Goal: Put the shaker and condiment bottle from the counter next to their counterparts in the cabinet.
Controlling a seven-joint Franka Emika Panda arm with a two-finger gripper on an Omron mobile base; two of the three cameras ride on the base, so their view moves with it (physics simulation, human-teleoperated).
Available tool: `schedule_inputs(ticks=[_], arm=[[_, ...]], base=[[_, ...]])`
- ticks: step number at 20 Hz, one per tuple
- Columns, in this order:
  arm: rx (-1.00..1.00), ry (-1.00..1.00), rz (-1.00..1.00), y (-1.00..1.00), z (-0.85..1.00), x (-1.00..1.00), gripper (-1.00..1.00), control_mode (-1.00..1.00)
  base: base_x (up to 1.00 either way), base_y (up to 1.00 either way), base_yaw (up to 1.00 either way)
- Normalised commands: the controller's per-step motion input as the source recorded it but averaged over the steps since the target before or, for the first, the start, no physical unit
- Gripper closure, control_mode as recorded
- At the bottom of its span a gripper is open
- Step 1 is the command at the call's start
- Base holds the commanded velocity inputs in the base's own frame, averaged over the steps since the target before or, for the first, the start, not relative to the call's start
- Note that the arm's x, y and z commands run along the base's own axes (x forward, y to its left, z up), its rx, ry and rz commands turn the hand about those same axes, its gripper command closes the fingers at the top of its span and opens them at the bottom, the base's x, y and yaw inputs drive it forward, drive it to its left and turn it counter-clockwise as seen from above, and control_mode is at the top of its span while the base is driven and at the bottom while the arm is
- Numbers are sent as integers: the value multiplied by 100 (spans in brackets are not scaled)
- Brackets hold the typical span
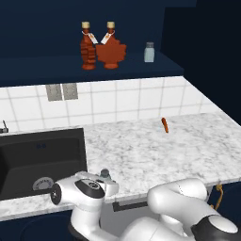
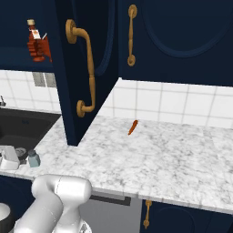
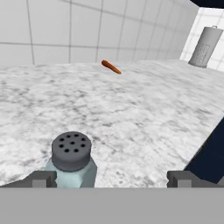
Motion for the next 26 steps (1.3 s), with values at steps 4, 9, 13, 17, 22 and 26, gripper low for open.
schedule_inputs(ticks=[4, 9, 13, 17, 22, 26], arm=[[0, -1, 0, -3, -3, 1, -100, -100], [0, -1, 0, -3, -8, 7, -100, -100], [0, -3, 0, -13, -2, 5, -100, -100], [0, -2, 0, -4, -19, 14, -100, -100], [0, 0, 0, 0, -20, 30, -100, -100], [0, 0, -2, 0, -9, 35, -100, -100]], base=[[0, 0, 0], [0, 0, 0], [0, 0, 0], [0, 0, 0], [0, 0, 0], [0, 0, 0]])
